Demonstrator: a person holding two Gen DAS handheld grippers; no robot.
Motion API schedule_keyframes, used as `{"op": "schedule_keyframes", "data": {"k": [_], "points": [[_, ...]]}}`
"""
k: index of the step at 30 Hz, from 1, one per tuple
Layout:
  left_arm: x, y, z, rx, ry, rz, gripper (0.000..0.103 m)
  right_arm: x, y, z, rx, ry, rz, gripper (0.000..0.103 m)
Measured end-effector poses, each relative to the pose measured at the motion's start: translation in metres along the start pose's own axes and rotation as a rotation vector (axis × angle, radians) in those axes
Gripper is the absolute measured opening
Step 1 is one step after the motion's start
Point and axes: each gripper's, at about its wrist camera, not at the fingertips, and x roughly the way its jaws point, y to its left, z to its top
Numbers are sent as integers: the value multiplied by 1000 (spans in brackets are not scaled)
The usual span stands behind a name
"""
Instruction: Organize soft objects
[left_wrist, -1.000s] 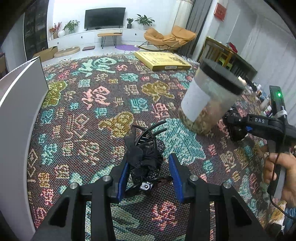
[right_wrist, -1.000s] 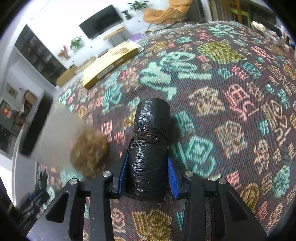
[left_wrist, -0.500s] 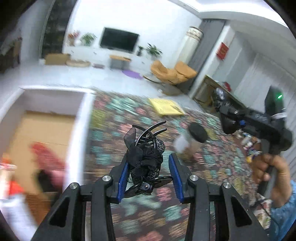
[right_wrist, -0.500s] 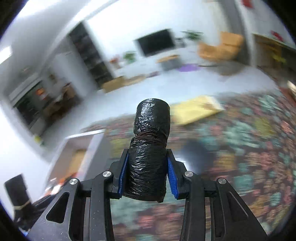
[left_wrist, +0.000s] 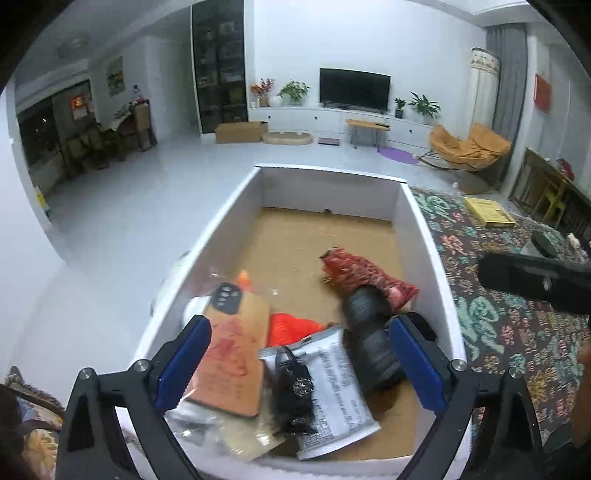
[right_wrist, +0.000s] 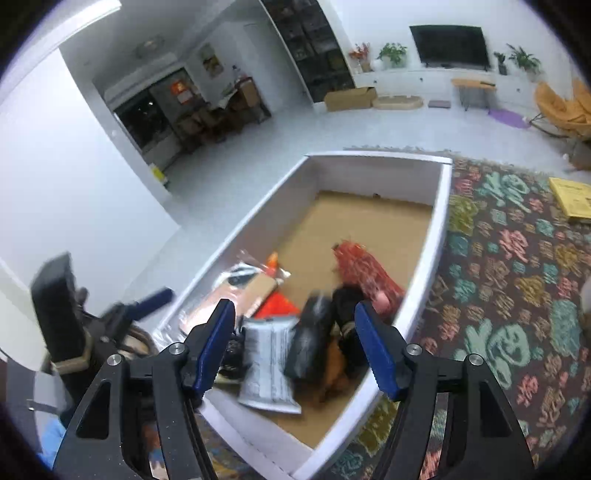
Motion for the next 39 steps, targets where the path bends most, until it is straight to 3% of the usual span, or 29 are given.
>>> {"op": "schedule_keyframes", "data": {"k": [3, 7, 12, 17, 21, 27, 39], "points": [[-12, -11, -6, 0, -25, 46, 97, -16, 8, -13, -29, -11, -61, 71], [-30, -16, -18, -79, -45, 90, 103, -32, 26, -27, -88, -4, -153, 76], [-35, -12, -32, -165, -1, 27, 103, -35, 35, -36, -105, 50, -214, 76], [-51, -11, -32, -88, -47, 190, 103, -38, 46, -42, -107, 74, -257, 76], [-61, 2, -31, -113, -49, 236, 103, -39, 57, -45, -124, 63, -276, 76], [-70, 14, -30, -153, -42, 226, 103, -43, 74, -47, -166, 35, -309, 76], [-71, 13, -30, -139, -43, 227, 103, -42, 82, -45, -190, 23, -333, 76]]}}
